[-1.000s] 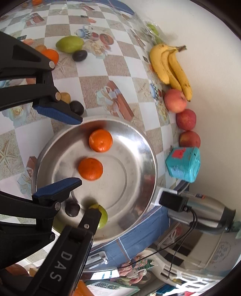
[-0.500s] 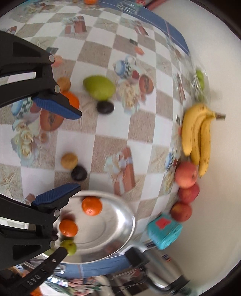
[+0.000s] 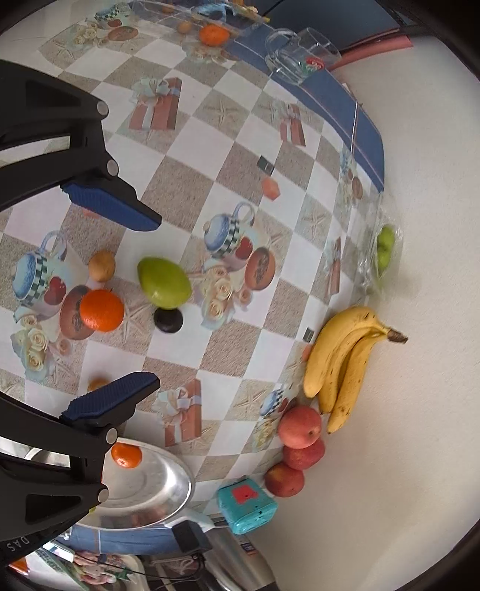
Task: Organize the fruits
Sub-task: 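Withdraw both open grippers from the bowl toward the remaining fruit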
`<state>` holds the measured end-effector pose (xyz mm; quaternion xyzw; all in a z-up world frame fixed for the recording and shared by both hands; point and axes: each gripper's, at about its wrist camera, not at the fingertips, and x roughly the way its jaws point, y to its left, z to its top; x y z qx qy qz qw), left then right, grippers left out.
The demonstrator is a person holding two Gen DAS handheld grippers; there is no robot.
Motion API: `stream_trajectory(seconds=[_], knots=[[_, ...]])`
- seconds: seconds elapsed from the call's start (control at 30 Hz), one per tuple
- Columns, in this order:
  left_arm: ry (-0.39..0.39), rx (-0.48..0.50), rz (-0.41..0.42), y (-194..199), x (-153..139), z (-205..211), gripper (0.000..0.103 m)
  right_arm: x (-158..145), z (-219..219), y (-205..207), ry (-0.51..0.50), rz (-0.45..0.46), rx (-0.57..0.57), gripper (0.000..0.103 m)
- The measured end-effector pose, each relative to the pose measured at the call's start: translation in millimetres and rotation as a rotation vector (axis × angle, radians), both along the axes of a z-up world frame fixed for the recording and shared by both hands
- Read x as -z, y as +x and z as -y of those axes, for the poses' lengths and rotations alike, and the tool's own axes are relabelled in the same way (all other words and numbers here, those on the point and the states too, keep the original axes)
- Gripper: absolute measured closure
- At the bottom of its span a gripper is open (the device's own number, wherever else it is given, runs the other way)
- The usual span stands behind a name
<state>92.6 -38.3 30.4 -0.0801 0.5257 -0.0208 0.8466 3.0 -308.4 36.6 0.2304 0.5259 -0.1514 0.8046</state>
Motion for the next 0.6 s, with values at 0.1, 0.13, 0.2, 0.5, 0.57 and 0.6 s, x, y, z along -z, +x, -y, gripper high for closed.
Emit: stream_trajectory(seconds=[0.1,0.13,0.2,0.5,0.57,0.6], knots=[[-0.005,-0.022,0.010,-0.4,-3.5,-10.1,0.021,-4.8,-9.3,2.5,-0.008,0.012,-0.024,0.043],[-0.005,-0.029,0.012,-0.3,-4.1,-13.0,0.021,-5.9,-12.1,3.4,-0.011,0.015,-0.032,0.043],[-0.006,-0.040,0.014,-0.1,-3.9,-18.3,0.020,-7.1,-17.8,5.7,-0.017,0.019,-0.049,0.043],[-0.015,-0.076,-0.011,-0.6,7.9,-37.3,0.001,-1.0,-46.5,17.6,-0.012,0.030,-0.137,0.029],[-0.019,-0.088,-0.017,-1.1,11.1,-42.8,0.000,2.2,-54.2,20.6,-0.007,0.028,-0.157,0.029],[-0.018,-0.098,-0.022,-1.0,13.2,-46.0,0.000,3.3,-58.3,22.2,-0.007,0.027,-0.167,0.029]])
